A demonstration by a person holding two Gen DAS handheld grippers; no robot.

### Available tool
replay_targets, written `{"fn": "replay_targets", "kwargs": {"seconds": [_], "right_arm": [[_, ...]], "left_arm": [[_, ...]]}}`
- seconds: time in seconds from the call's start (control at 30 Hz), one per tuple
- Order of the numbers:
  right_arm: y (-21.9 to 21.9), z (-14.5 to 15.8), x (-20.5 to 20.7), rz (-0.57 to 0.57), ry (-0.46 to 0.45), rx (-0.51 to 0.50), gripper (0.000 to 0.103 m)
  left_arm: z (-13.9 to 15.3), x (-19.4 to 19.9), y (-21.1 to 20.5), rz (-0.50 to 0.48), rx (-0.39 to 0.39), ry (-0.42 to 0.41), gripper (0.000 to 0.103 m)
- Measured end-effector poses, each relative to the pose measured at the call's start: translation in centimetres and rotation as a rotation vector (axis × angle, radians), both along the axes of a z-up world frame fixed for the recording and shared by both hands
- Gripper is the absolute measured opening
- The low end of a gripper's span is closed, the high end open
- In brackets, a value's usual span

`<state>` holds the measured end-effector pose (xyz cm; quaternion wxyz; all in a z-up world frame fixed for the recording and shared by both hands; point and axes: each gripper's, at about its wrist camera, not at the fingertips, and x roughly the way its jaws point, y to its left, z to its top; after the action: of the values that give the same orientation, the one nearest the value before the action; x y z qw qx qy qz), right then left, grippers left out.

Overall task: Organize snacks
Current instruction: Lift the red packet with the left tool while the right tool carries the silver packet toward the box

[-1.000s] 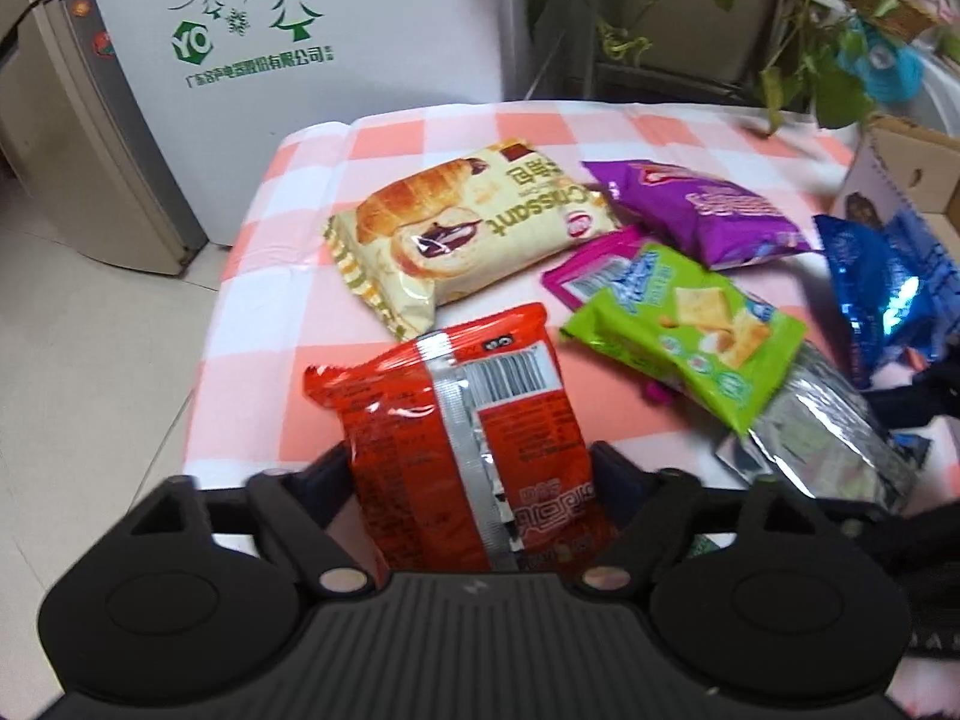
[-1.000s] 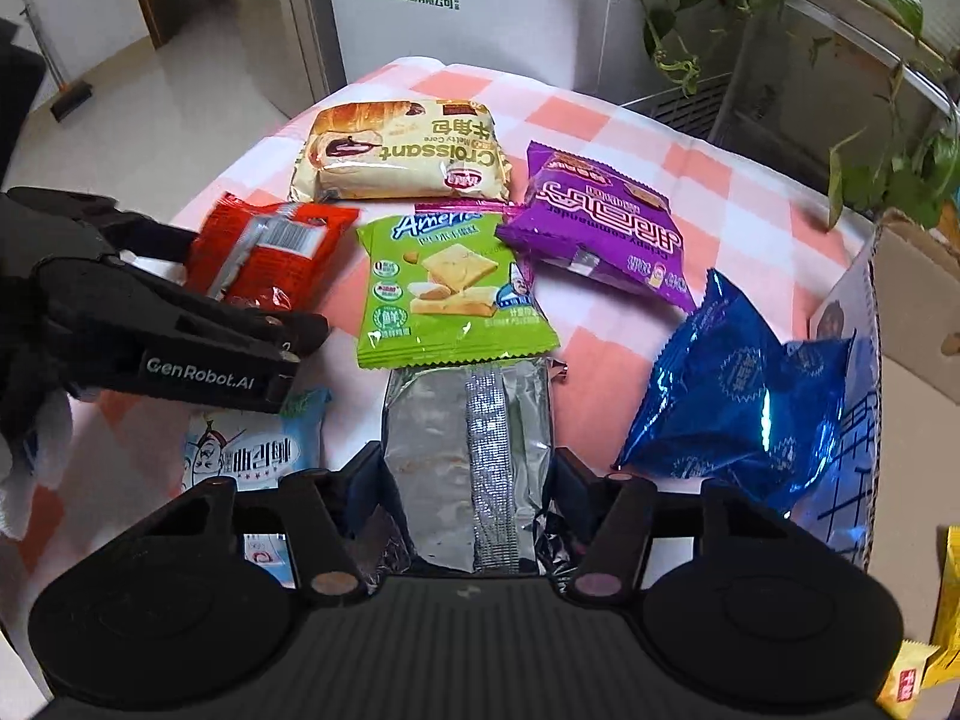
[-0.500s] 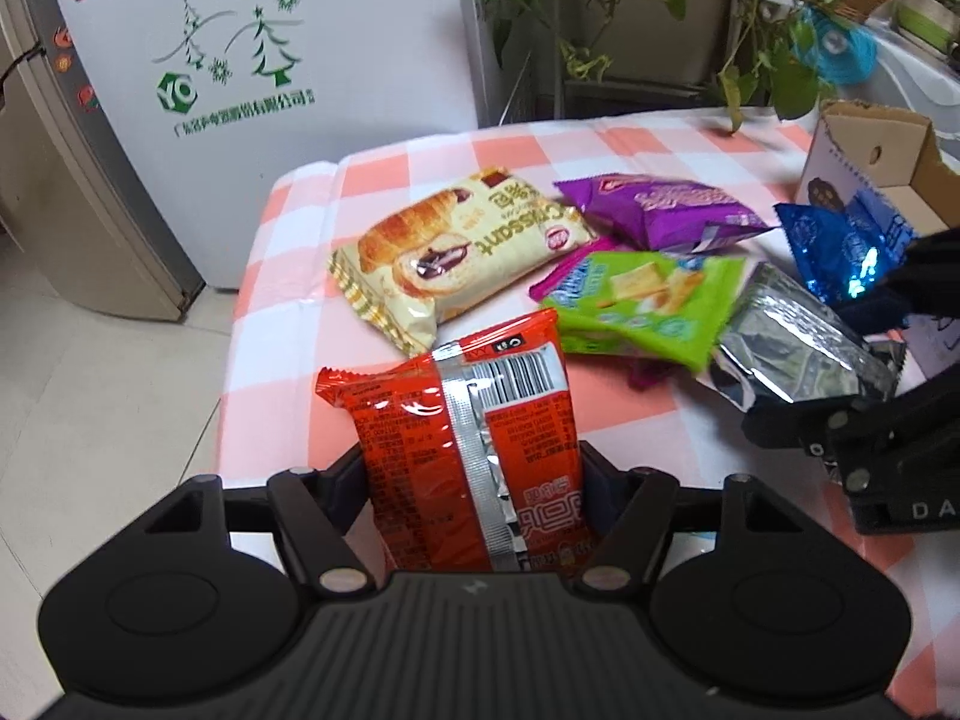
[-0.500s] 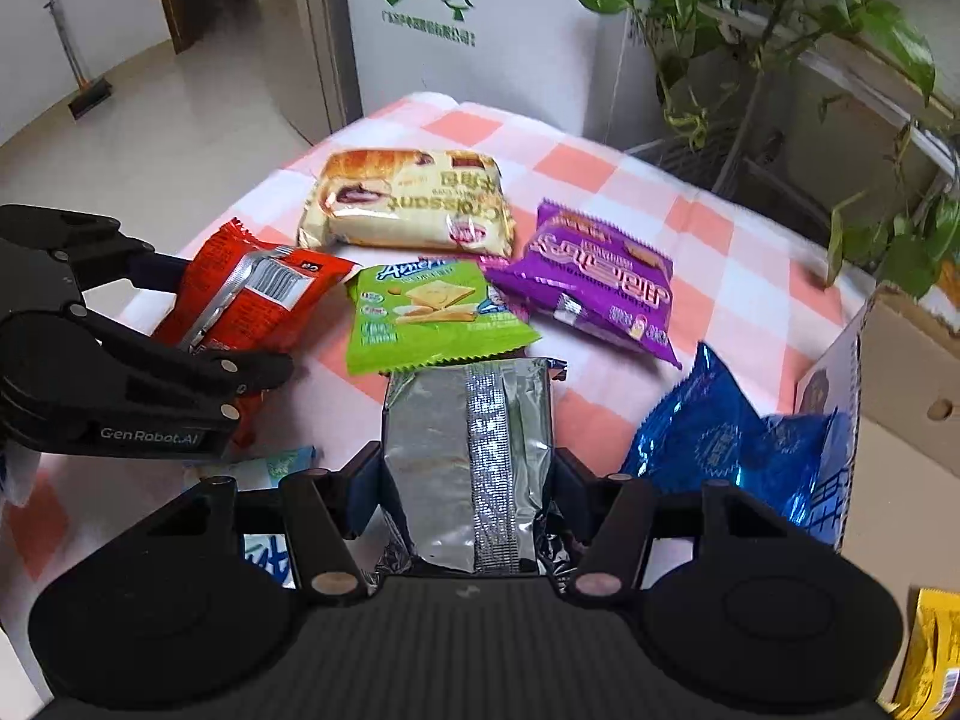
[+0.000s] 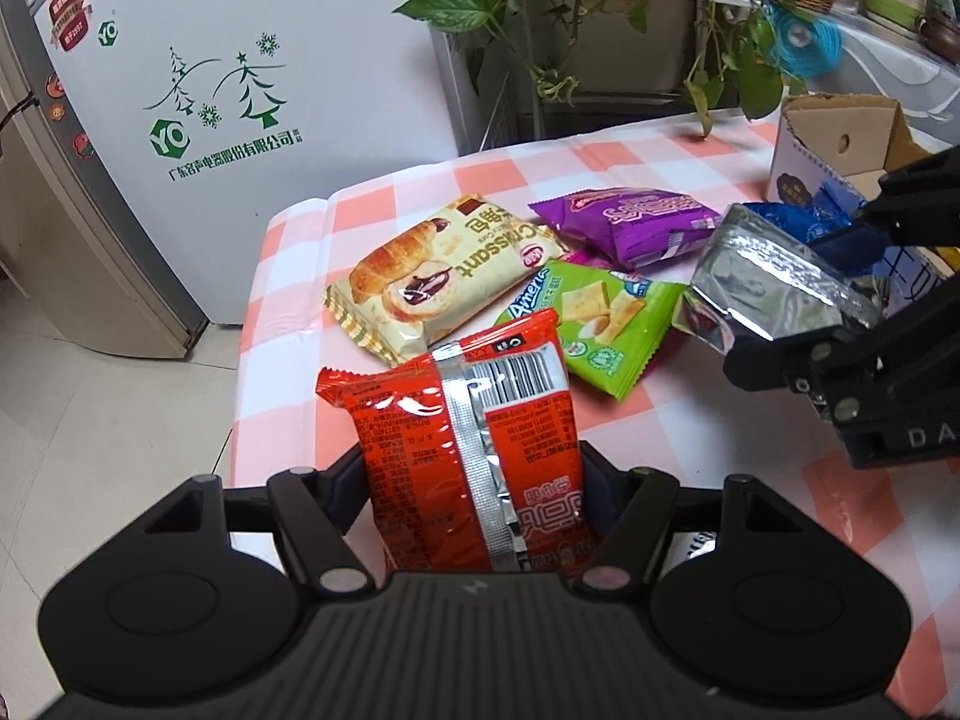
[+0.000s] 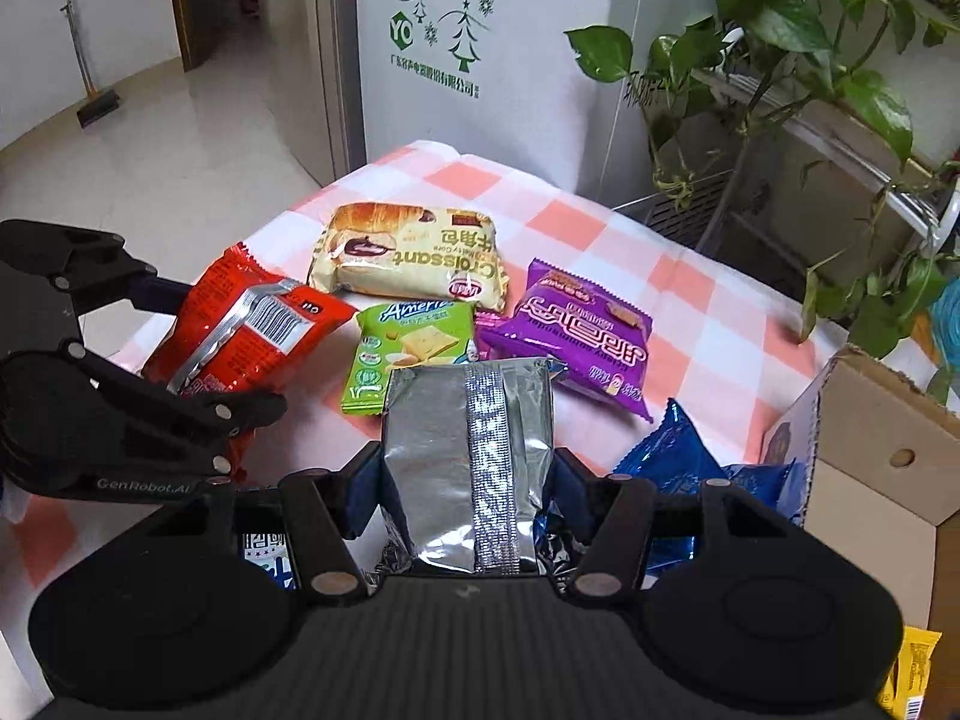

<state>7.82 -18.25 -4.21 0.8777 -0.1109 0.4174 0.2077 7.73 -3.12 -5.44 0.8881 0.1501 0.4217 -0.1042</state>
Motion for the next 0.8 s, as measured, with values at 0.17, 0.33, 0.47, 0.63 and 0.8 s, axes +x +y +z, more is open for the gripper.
{"fn": "replay_targets", "kwargs": {"seconds": [0.17,0.33,0.47,0.63,0.8], "right_arm": [[0.0,0.5,-0.2,-0.003,-0.013,-0.002,0.066],[-0.1,1.0,-0.4,-0.008,-0.027,0.001,0.066],[-0.5,1.5,-0.5,-0.019,-0.043,0.008,0.066],[-1.2,2.0,-0.5,-0.035,-0.057,0.022,0.066],[-1.9,2.7,-0.6,-0.047,-0.073,0.032,0.066]], "left_arm": [[0.6,-0.3,-0.2,-0.002,-0.004,-0.017,0.069],[1.2,-0.6,-0.4,-0.005,-0.004,-0.032,0.069],[1.7,-0.8,-0.6,-0.006,-0.006,-0.045,0.069],[2.2,-0.8,-1.1,-0.004,-0.011,-0.055,0.069],[3.0,-1.1,-1.9,-0.011,-0.025,-0.065,0.069]]}}
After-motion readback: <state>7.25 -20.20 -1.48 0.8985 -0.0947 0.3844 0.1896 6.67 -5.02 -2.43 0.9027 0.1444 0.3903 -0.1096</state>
